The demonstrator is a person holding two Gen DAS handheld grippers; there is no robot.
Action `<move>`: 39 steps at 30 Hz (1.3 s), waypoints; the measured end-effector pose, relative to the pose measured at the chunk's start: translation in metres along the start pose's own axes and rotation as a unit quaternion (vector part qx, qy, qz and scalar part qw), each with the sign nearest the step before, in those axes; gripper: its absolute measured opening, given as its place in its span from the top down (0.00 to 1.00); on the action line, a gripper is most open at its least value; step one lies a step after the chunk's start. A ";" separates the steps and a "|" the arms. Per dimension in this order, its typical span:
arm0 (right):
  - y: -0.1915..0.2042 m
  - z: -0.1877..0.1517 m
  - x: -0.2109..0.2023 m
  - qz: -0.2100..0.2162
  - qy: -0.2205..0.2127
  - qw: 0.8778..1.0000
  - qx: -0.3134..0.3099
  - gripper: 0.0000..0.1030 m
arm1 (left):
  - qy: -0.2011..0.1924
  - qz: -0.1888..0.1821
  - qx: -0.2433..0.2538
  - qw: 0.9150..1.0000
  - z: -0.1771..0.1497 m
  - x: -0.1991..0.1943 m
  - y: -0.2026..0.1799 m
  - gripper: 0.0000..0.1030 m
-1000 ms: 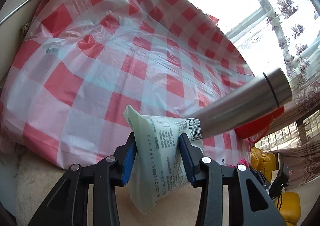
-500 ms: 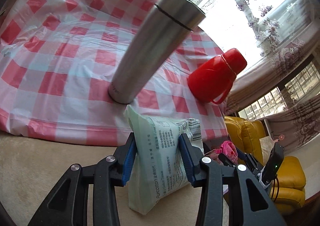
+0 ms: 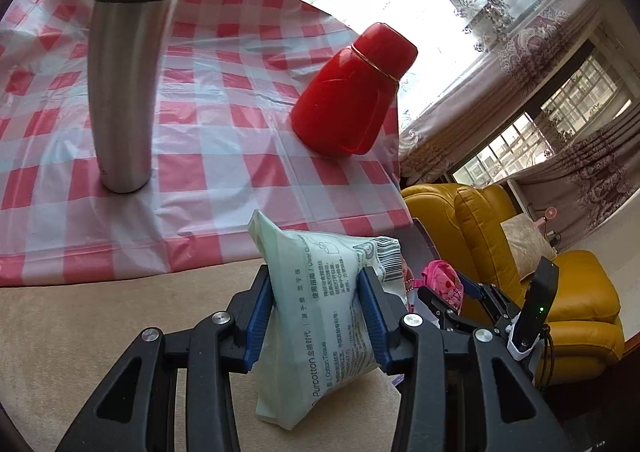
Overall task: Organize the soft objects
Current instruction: 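Drop pink coin purse in white box with right tool while left drops cotton-pad pack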
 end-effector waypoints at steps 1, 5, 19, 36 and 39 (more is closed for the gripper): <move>-0.002 -0.001 0.000 -0.002 0.001 1.000 0.001 0.29 | 0.003 -0.002 0.004 1.000 0.000 0.003 -0.004 0.58; -0.009 -0.004 -0.005 -0.017 0.002 1.000 0.002 0.30 | 0.013 -0.009 0.019 1.000 -0.003 0.014 -0.021 0.58; -0.059 -0.011 -0.022 -0.086 0.005 0.996 0.038 0.27 | 0.048 -0.038 0.070 0.996 -0.018 0.062 -0.083 0.54; -0.066 -0.022 -0.037 -0.121 0.021 0.991 0.058 0.16 | 0.077 0.002 0.074 0.994 -0.053 0.074 -0.079 0.27; -0.062 -0.024 -0.041 -0.118 0.021 0.991 0.056 0.16 | 0.069 0.013 0.092 0.993 -0.064 0.066 -0.082 0.26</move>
Point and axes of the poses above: each gripper's, at about its wrist camera, not at the fingertips, and x roughly the way its jaws point, y to its left, z to its top, the point moved 1 cm from there along x, roughly the way its jaws point, and after that the axes turned 1 degree about -y, right-handed, at the moved point
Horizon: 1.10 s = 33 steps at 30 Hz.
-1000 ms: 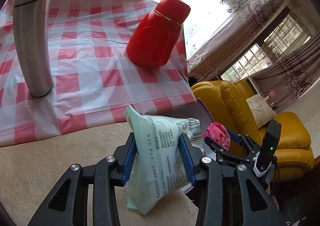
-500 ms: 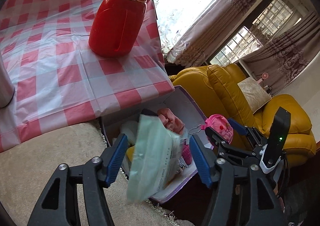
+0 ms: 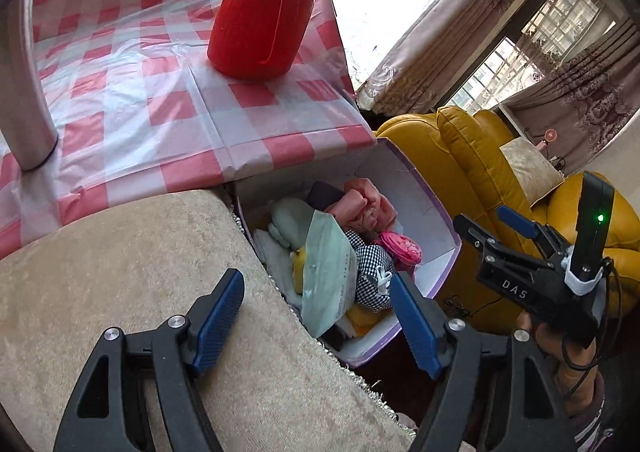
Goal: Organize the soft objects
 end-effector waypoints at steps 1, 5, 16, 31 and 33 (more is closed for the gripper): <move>0.001 -0.001 -0.001 -0.002 0.000 1.000 -0.001 0.16 | -0.003 0.002 0.004 1.000 -0.003 -0.002 -0.001 0.25; 0.001 -0.001 -0.004 -0.006 0.001 1.000 -0.001 0.15 | -0.005 0.010 0.022 1.000 -0.009 -0.005 -0.005 0.22; 0.007 -0.018 -0.016 -0.007 0.012 1.000 0.006 0.14 | -0.013 0.011 0.016 1.000 -0.015 -0.008 -0.007 0.15; 0.007 -0.018 -0.012 -0.005 0.015 1.000 0.007 0.14 | -0.018 0.010 0.003 1.000 -0.016 -0.005 -0.006 0.13; 0.007 -0.018 -0.012 -0.005 0.015 1.000 0.007 0.14 | -0.019 0.010 0.003 1.000 -0.016 -0.005 -0.006 0.13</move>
Point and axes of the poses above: each gripper's, at about its wrist camera, not at the fingertips, and x roughly the way its jaws point, y to its left, z to its top, the point moved 1 cm from there along x, roughly the way its jaws point, and after that the axes turned 1 degree about -y, right-handed, at the moved point
